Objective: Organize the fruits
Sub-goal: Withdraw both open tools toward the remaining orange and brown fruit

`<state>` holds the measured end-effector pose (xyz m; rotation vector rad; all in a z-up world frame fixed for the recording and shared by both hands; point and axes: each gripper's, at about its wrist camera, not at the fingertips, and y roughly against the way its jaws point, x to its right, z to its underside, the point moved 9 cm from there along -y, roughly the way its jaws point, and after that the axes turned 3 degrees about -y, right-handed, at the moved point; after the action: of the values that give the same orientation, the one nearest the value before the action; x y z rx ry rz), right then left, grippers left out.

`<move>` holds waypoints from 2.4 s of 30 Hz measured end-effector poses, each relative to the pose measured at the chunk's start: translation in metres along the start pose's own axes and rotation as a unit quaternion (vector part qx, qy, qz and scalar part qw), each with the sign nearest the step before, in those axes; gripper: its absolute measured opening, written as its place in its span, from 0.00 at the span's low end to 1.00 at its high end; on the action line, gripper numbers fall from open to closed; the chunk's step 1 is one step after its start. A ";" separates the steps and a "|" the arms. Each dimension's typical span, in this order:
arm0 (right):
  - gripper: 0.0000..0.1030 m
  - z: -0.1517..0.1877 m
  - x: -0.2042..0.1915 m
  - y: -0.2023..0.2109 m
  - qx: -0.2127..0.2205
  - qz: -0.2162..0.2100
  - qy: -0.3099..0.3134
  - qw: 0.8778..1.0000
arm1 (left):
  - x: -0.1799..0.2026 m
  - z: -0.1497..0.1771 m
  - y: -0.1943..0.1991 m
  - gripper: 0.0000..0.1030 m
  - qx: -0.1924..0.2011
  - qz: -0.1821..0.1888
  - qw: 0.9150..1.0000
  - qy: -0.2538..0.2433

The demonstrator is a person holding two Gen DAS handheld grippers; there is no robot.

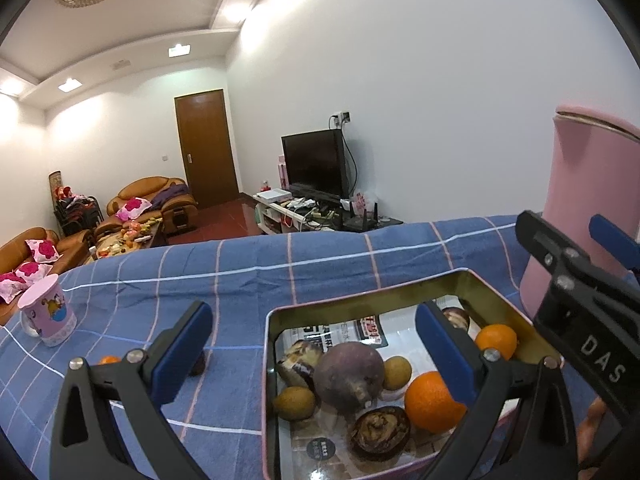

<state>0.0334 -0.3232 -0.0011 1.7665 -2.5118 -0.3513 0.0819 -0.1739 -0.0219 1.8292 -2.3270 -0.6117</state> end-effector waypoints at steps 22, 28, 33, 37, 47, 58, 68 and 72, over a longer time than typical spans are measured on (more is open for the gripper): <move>0.86 0.017 -0.007 0.037 -0.037 0.002 -0.026 0.999 | -0.018 0.016 0.032 1.00 0.011 -0.005 1.000 -0.006; 0.86 0.019 -0.011 0.044 -0.039 0.008 -0.026 0.999 | -0.029 0.022 0.035 1.00 0.003 0.001 1.000 0.002; 0.86 0.024 -0.022 0.047 -0.049 -0.001 -0.037 0.998 | -0.042 0.026 0.035 1.00 -0.004 -0.003 1.000 0.006; 0.86 0.027 -0.035 0.047 -0.056 -0.006 -0.040 0.998 | -0.053 0.029 0.037 1.00 -0.003 -0.009 1.000 0.003; 0.86 0.034 -0.080 0.047 -0.065 -0.027 -0.035 0.997 | -0.098 0.036 0.035 1.00 -0.012 -0.032 0.999 0.012; 0.86 0.042 -0.137 0.040 -0.070 -0.059 -0.026 0.995 | -0.150 0.046 0.027 1.00 -0.026 -0.057 0.998 0.027; 0.86 0.044 -0.172 0.030 -0.074 -0.075 -0.014 0.994 | -0.203 0.055 0.011 1.00 -0.046 -0.087 0.995 0.032; 0.86 0.047 -0.184 0.021 -0.086 -0.064 0.005 0.994 | -0.242 0.066 0.001 1.00 -0.075 -0.119 0.988 0.058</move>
<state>0.0695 -0.1376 -0.0264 1.8610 -2.2892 -0.5459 0.1229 0.0726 -0.0448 2.0286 -1.9483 -0.6680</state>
